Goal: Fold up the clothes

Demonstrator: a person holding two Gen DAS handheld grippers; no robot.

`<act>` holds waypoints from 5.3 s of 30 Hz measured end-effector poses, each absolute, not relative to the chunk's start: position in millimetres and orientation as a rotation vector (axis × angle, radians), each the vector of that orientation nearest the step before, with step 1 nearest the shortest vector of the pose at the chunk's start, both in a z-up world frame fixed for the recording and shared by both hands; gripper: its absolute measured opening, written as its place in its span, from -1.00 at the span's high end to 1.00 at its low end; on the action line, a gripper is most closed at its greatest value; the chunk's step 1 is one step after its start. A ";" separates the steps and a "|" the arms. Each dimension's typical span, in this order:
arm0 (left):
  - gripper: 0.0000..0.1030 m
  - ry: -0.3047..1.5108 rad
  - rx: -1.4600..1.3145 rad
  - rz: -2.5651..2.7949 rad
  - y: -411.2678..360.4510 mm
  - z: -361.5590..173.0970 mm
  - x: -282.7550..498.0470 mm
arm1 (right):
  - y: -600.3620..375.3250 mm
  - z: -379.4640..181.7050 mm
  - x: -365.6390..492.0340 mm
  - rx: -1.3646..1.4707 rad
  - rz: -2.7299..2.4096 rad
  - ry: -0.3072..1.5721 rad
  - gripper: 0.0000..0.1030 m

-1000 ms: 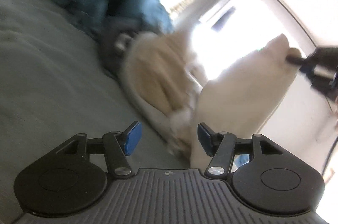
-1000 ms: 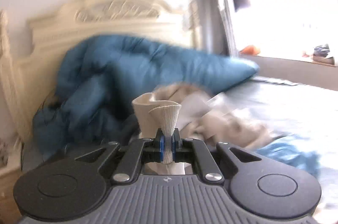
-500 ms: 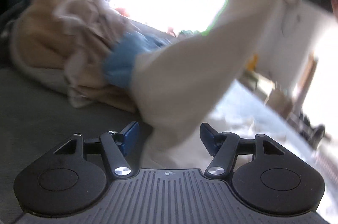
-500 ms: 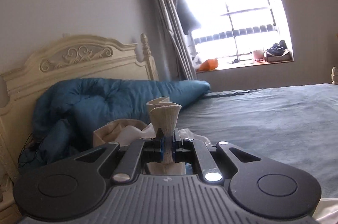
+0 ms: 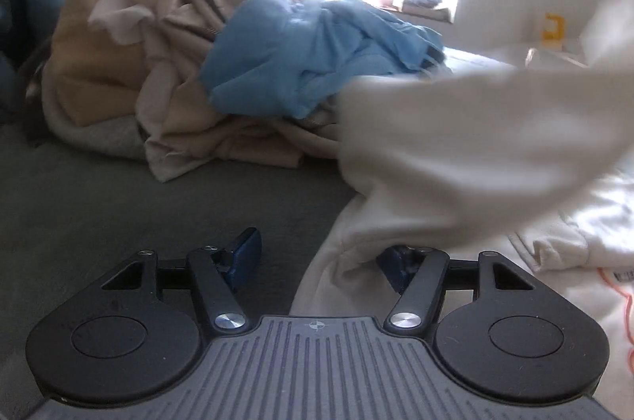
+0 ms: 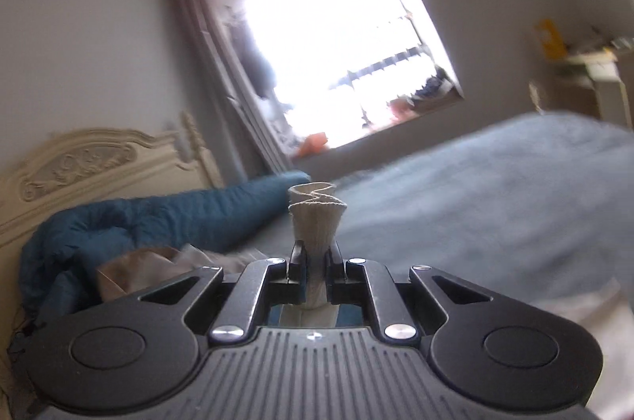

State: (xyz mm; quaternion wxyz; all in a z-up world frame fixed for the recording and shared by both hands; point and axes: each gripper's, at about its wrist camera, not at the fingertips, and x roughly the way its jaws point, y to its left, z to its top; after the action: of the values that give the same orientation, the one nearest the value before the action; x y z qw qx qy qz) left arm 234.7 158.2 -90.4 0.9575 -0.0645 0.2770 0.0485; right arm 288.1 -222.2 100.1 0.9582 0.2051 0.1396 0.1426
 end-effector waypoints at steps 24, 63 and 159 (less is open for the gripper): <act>-0.26 0.468 -0.313 -0.049 181.0 -61.5 207.6 | -316.2 -20.1 301.2 0.631 0.118 0.668 -0.07; -0.28 0.568 -0.308 -0.066 161.2 -90.8 233.3 | -325.2 0.2 292.3 0.089 -0.214 0.613 0.40; 0.39 0.492 -0.338 -0.177 214.9 -87.3 180.2 | 73.6 -51.8 244.8 -0.979 0.665 0.360 0.50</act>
State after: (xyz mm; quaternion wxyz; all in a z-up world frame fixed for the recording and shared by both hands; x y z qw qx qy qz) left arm 180.2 214.9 -87.3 0.9519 -0.1664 0.2419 -0.0872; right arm 244.8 73.6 -51.8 0.8147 -0.4590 0.1686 0.3115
